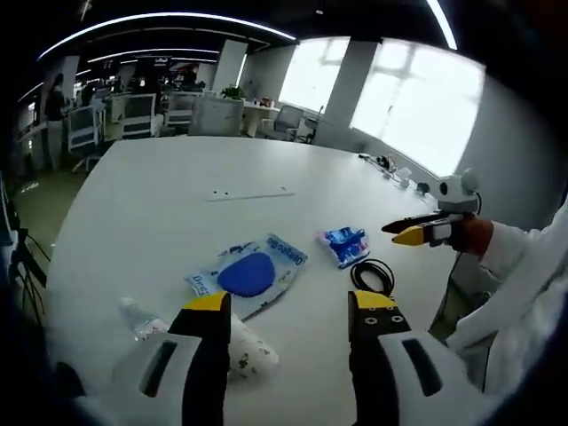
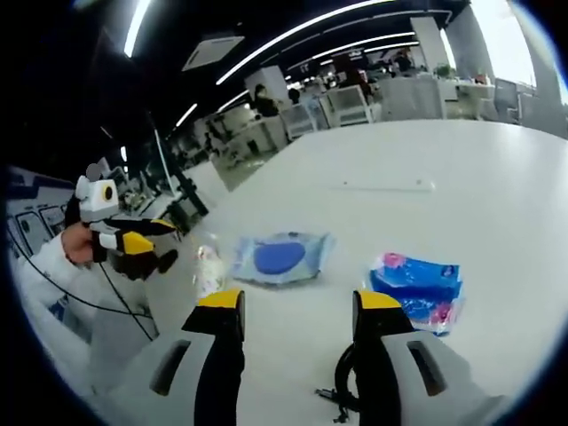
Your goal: Arrange the tabletop items into an orderly group along one side of the table until the central work area is clear of visible clutter.
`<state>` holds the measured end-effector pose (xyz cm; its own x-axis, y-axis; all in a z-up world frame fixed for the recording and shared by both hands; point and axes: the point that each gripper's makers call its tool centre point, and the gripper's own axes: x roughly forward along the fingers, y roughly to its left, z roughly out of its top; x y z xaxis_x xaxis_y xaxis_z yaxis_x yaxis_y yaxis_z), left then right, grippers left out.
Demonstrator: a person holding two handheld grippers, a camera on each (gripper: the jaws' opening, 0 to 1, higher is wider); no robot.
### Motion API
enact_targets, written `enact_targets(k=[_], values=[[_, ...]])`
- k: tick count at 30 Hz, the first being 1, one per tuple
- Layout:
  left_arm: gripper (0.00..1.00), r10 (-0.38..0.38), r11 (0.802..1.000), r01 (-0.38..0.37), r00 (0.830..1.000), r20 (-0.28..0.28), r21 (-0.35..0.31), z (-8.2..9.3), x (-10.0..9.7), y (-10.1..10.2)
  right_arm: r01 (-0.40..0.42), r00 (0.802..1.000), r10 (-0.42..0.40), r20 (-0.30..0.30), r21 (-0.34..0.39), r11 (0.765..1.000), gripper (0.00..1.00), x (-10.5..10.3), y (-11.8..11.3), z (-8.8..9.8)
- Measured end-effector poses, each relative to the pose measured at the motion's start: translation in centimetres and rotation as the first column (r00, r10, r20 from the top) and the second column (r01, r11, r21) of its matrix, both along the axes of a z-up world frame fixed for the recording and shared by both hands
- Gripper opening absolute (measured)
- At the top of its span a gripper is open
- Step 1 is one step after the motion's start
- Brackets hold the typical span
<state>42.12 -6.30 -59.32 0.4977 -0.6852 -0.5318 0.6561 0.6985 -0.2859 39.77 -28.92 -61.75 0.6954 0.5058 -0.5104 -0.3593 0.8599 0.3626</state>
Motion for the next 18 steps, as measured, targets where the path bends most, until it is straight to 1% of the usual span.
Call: enact_targets(k=[6, 18], values=[[0.53, 0.010, 1.000, -0.010, 1.000, 0.000, -0.001, 0.0, 0.7, 0.6, -0.011, 1.000, 0.011, 0.002, 0.000, 1.000, 0.46, 0.8, 0.7, 0.0], [0.53, 0.028, 0.999, -0.028, 1.000, -0.006, 0.027, -0.7, 2.7, 2.2, -0.053, 0.999, 0.053, -0.011, -0.001, 0.999, 0.46, 2.2, 2.8, -0.8]])
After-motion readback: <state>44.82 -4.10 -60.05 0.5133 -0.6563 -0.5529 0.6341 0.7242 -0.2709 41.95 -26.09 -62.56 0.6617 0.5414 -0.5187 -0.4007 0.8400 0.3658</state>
